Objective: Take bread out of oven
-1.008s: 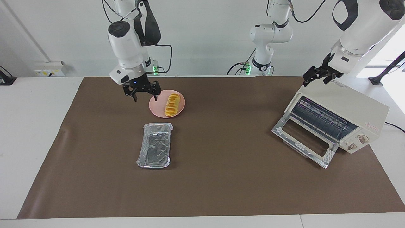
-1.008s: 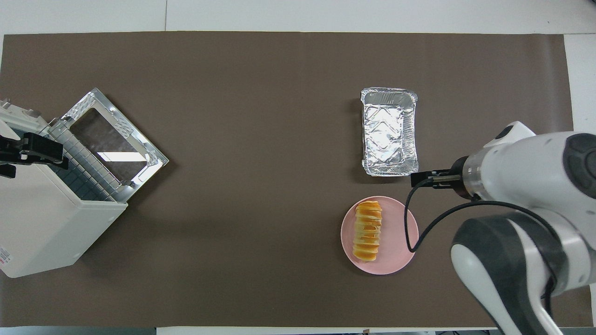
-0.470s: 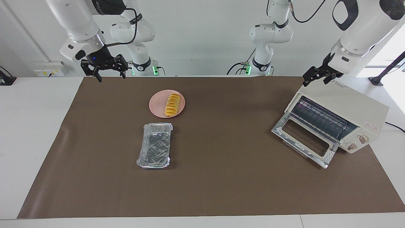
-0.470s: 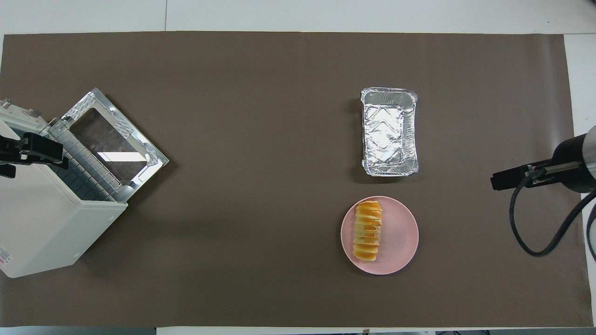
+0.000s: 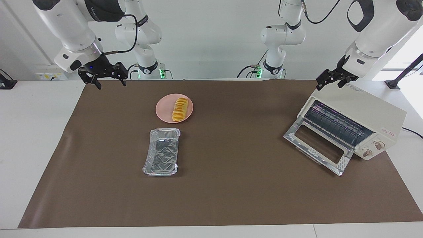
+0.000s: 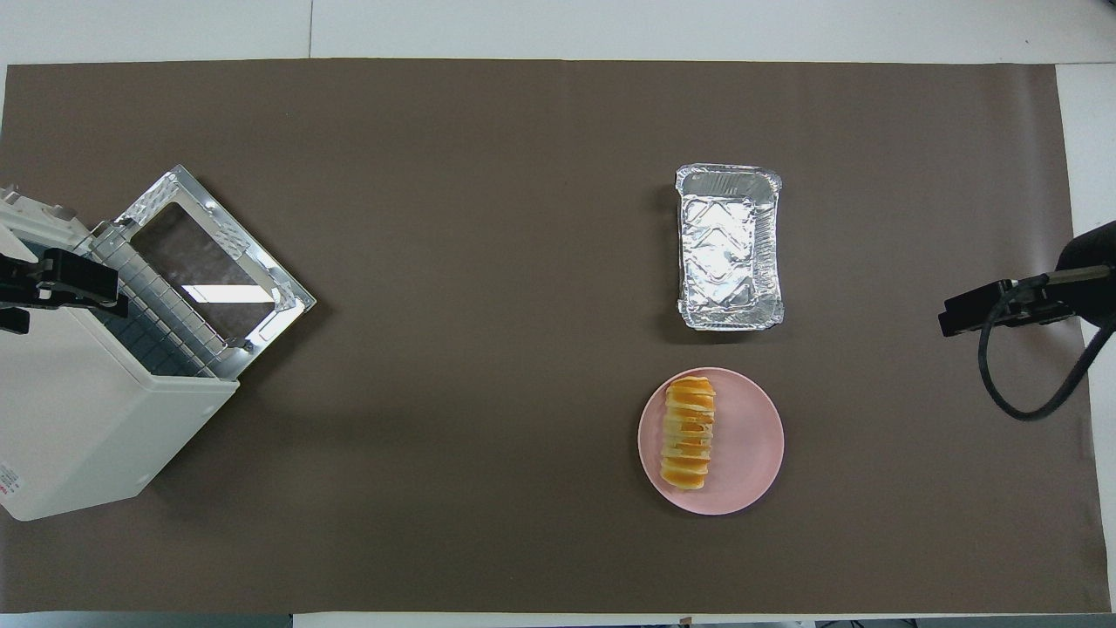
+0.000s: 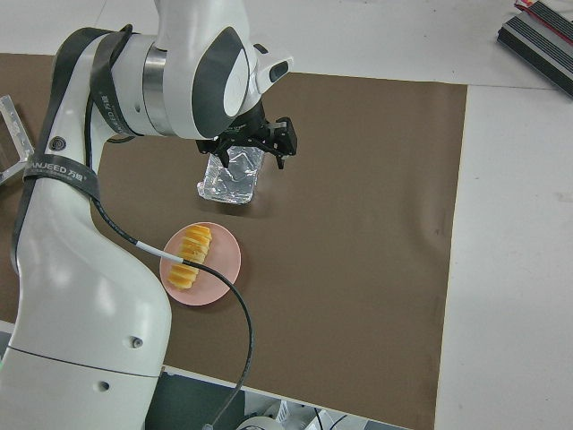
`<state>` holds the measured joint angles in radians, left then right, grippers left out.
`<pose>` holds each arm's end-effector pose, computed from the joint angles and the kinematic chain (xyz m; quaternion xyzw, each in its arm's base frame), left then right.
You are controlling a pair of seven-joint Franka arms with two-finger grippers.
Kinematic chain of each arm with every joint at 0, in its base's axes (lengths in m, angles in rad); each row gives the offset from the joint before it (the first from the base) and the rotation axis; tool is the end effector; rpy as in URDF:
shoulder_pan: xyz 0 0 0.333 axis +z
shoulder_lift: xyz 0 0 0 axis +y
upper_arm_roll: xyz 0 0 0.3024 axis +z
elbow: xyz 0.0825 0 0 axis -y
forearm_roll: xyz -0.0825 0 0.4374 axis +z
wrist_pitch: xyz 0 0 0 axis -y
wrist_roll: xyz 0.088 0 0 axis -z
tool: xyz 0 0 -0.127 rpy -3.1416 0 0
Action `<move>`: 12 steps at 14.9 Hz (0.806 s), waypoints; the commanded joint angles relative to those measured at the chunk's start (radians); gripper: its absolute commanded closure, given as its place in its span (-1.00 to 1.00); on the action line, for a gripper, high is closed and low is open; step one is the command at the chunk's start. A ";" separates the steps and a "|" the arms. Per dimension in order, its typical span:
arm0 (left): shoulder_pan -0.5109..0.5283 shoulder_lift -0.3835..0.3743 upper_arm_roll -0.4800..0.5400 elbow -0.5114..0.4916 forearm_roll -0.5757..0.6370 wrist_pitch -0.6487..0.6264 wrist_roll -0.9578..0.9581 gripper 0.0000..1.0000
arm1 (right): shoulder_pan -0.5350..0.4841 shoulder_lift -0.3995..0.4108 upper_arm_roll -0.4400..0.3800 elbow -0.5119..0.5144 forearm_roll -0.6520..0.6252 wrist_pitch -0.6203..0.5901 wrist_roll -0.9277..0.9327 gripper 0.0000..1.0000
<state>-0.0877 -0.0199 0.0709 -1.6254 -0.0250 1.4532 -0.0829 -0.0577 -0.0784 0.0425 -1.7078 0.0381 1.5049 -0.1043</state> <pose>0.5841 -0.0129 0.5654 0.9965 0.0324 -0.0767 0.0094 0.5716 -0.0030 0.5608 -0.9969 -0.0443 0.0611 0.0211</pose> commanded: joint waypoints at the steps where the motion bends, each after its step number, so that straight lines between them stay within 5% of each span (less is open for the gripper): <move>1: 0.005 -0.015 -0.003 -0.007 0.011 0.006 0.003 -1.00 | -0.051 -0.003 0.022 0.000 -0.003 0.005 0.003 -1.00; 12: 0.005 -0.015 -0.003 -0.007 0.011 0.007 0.003 -1.00 | -0.039 0.003 0.022 0.016 -0.043 0.021 0.006 -1.00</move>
<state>-0.0877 -0.0199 0.0709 -1.6253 -0.0250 1.4532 -0.0829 -0.0866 -0.0785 0.0548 -1.7008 0.0056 1.5253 -0.1043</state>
